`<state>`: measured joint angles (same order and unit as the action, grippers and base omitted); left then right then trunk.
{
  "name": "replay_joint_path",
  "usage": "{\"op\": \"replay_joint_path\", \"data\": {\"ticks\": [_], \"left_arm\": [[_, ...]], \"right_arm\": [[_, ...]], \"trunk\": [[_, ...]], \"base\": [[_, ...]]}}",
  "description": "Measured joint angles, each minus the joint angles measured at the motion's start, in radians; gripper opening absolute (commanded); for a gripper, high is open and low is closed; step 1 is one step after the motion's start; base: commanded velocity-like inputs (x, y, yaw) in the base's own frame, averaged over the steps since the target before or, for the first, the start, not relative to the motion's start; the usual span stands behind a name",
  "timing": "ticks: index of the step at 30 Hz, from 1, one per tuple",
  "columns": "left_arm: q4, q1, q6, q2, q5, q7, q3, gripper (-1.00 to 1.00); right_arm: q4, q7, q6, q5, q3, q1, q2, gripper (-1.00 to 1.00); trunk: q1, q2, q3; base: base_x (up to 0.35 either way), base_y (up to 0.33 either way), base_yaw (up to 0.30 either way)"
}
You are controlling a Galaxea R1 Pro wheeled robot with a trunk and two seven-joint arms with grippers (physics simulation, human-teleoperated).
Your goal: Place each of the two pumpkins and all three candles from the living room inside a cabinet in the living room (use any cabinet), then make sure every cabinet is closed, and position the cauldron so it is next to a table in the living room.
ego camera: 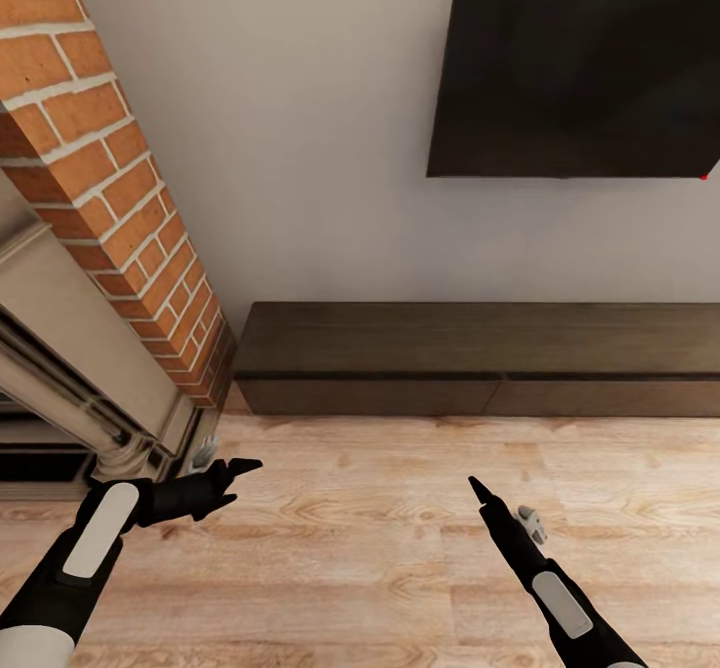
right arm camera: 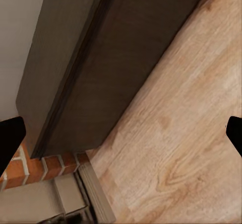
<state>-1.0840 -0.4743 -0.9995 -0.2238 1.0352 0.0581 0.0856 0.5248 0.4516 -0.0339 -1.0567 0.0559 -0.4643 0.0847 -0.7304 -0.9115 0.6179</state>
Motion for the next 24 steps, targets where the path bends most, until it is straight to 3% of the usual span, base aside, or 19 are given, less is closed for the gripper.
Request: {"op": "replay_joint_path", "data": {"ticks": [4,11,13,14,17,24], "left_arm": [[-0.012,0.003,-0.001,-0.004,0.030,0.000,-0.003,1.00],[-0.023,0.004,-0.001,-0.004,0.040,0.000,-0.024,1.00],[-0.023,0.004,-0.001,-0.004,0.063,0.000,-0.028,1.00],[-0.023,0.004,-0.001,-0.005,0.093,0.000,-0.033,1.00],[-0.024,0.005,-0.001,-0.006,0.134,0.000,-0.067,1.00],[-0.024,0.005,-0.002,-0.006,0.152,0.000,-0.085,1.00]], "right_arm": [[0.002,0.036,-0.004,0.002,-0.001,0.000,0.001,1.00],[0.006,0.054,0.003,0.006,-0.001,0.000,0.000,1.00],[0.007,0.055,0.003,0.006,0.000,0.000,-0.001,1.00],[0.007,0.055,0.004,0.006,0.000,0.000,-0.001,1.00],[0.007,0.054,0.003,0.006,-0.001,0.000,0.001,1.00],[0.005,0.046,0.003,-0.002,0.002,0.000,-0.002,1.00]], "trunk": [[-0.015,-0.028,0.013],[-0.042,-0.077,0.035],[-0.050,-0.091,0.041],[-0.054,-0.098,0.044],[-0.065,-0.119,0.053],[-0.092,-0.168,0.075]], "base": [[0.000,0.000,0.000],[0.000,0.000,0.000],[0.000,0.000,0.000],[0.000,0.000,0.000],[0.000,0.000,0.000],[0.000,0.000,0.000]]}}
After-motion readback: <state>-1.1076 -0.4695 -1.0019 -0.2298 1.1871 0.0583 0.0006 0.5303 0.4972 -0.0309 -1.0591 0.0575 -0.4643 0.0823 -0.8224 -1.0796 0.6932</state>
